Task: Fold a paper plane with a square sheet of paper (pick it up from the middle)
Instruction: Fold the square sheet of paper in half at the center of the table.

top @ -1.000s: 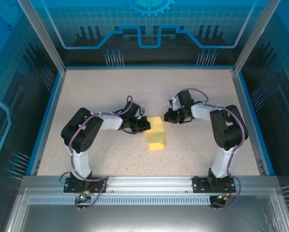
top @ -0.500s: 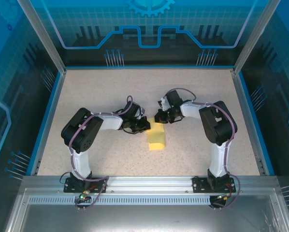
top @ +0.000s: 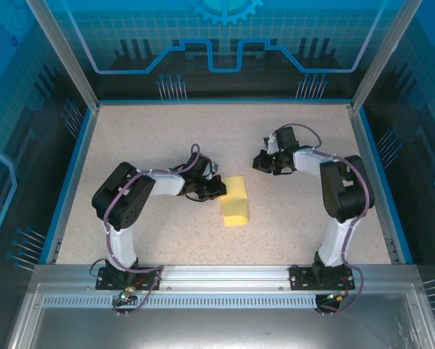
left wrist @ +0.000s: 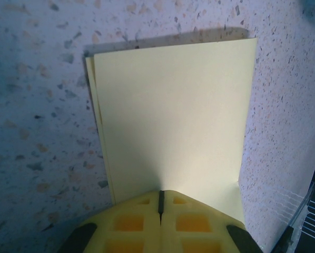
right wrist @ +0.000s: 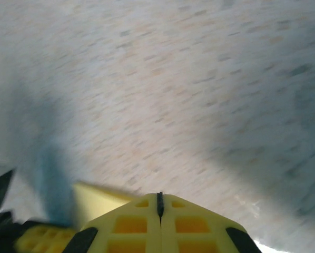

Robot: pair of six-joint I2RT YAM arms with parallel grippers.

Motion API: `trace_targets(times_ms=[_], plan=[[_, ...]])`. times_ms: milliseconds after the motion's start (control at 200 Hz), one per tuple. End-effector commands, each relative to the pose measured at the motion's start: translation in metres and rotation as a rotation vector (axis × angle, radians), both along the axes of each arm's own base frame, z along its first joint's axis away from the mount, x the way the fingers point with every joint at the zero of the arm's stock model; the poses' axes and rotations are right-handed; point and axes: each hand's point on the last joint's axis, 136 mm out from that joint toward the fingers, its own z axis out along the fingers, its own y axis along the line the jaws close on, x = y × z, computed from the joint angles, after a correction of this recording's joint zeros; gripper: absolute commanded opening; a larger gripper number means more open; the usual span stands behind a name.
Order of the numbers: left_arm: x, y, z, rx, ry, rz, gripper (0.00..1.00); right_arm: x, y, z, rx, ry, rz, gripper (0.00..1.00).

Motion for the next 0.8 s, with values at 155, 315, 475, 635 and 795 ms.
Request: trace_targets(times_ms=[155, 315, 475, 635, 795], plan=[[-0.114, 0.102, -0.113, 0.516, 0.412, 0.003, 0.0, -0.103, 0.056, -0.009, 0.004, 0.112, 0.243, 0.03], [-0.112, 0.101, -0.114, 0.518, 0.411, 0.007, 0.0, -0.127, 0.063, -0.027, -0.009, 0.171, 0.285, 0.02], [-0.111, 0.102, -0.113, 0.523, 0.412, 0.011, 0.0, -0.137, 0.059, -0.044, -0.024, 0.214, 0.284, 0.02], [-0.109, 0.102, -0.113, 0.527, 0.407, 0.01, 0.0, -0.157, 0.046, -0.059, -0.051, 0.258, 0.278, 0.02], [-0.11, 0.104, -0.115, 0.541, 0.412, 0.013, 0.0, -0.172, 0.038, -0.065, -0.061, 0.289, 0.275, 0.02]])
